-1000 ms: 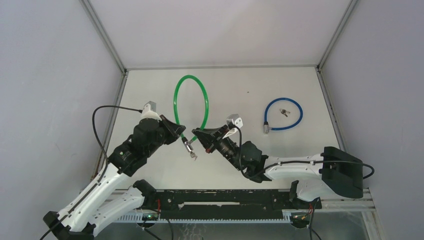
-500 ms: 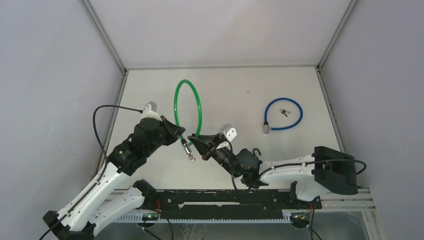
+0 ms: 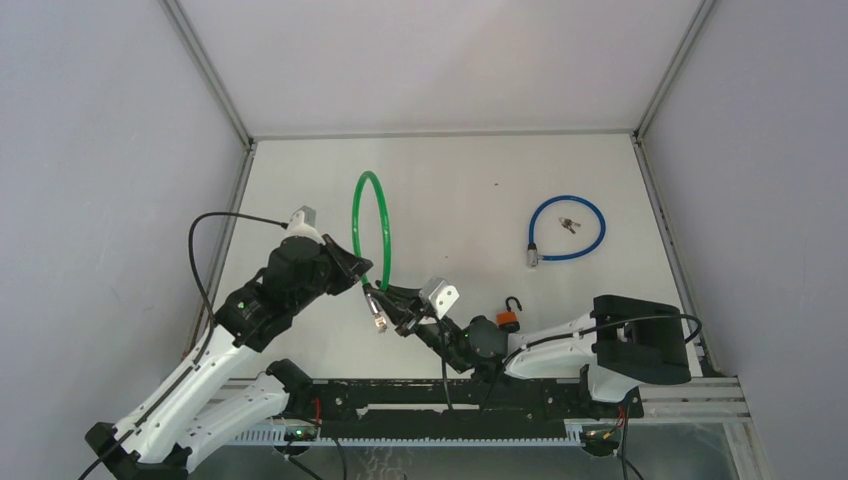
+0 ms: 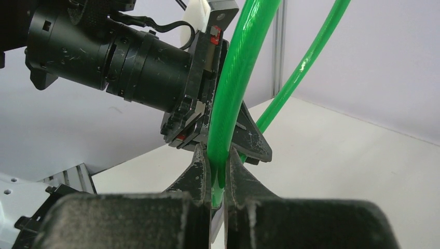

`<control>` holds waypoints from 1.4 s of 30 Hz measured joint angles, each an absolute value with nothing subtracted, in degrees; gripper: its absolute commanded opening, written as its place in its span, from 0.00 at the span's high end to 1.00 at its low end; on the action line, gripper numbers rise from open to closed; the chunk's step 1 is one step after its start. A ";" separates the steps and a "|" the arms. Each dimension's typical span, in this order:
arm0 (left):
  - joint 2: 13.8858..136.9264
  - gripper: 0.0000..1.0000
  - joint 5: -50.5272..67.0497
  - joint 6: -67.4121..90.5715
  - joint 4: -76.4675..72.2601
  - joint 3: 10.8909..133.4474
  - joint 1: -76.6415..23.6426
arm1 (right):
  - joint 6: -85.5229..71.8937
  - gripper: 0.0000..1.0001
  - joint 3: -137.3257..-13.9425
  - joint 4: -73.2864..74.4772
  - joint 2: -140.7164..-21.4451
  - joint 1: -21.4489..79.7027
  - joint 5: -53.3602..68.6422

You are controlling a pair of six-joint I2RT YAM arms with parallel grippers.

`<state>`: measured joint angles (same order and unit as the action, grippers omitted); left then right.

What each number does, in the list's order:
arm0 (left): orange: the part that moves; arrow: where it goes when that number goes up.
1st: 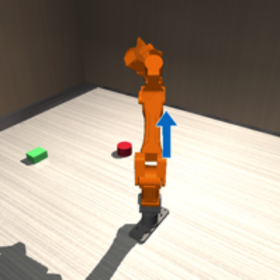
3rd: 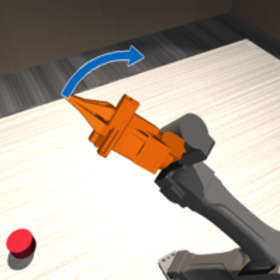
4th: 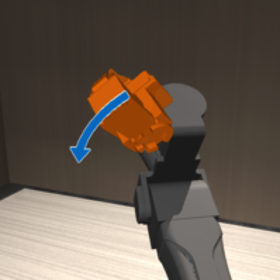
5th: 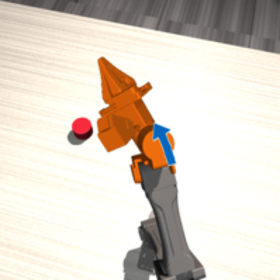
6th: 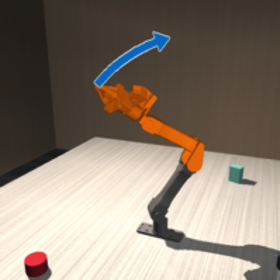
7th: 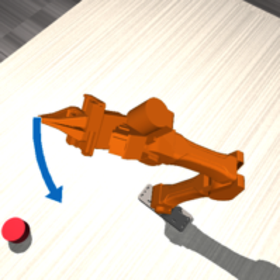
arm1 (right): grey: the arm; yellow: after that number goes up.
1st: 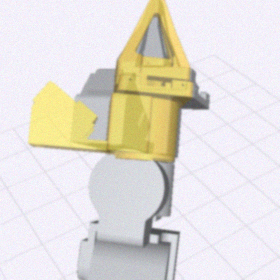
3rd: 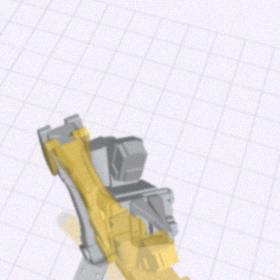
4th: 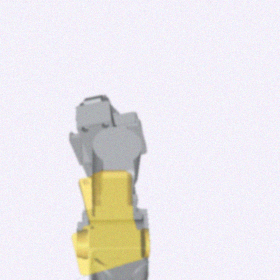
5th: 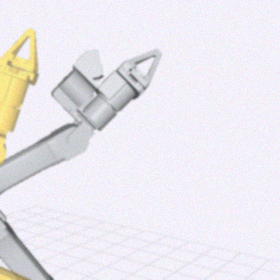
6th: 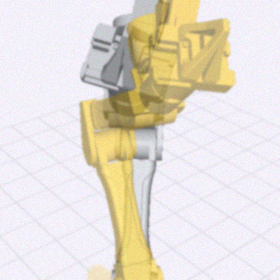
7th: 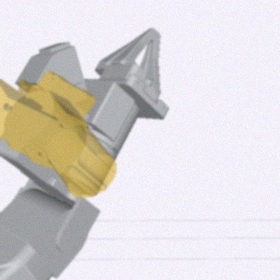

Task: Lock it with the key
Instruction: Lock the lock.

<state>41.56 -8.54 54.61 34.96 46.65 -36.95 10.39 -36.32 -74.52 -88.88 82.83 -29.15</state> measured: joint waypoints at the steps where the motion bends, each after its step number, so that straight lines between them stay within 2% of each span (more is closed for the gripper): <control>1: 41.50 1.00 -8.54 54.61 34.94 46.65 -36.95 | 10.33 1.00 -36.32 -75.00 -89.17 82.70 -29.08; 10: 40.47 1.00 -8.82 54.59 34.94 46.63 -36.80 | 7.33 1.00 -36.38 -74.96 -89.25 81.10 -28.05; 18: 39.27 1.00 -8.36 57.12 29.82 44.29 -36.80 | -1.58 0.90 -36.93 -61.52 -81.45 77.67 -24.80; 19: 39.07 1.00 -8.40 57.54 28.73 43.62 -36.80 | -2.31 0.86 -36.93 -60.12 -80.79 77.49 -24.71; 22: 39.24 1.00 -8.49 58.08 27.88 42.63 -36.80 | -4.21 0.67 -36.93 -57.01 -79.88 77.21 -24.73; 23: 39.35 1.00 -8.56 58.08 27.88 42.63 -36.80 | -4.58 0.57 -36.93 -56.49 -79.70 77.21 -24.71; 24: 39.46 1.00 -8.27 58.37 27.64 42.63 -36.84 | -4.69 0.40 -36.95 -55.20 -79.40 77.21 -24.21; 25: 39.46 1.00 -7.84 58.48 26.98 42.63 -36.99 | -5.06 0.29 -36.95 -53.80 -79.26 77.21 -23.99; 27: 39.44 1.00 -7.09 58.52 25.98 42.63 -37.30 | -5.65 0.16 -36.95 -51.33 -79.26 77.21 -23.59; 42: 39.62 1.00 -7.20 58.54 24.53 42.63 -37.50 | -12.01 0.09 -36.84 -37.43 -71.96 75.72 -20.82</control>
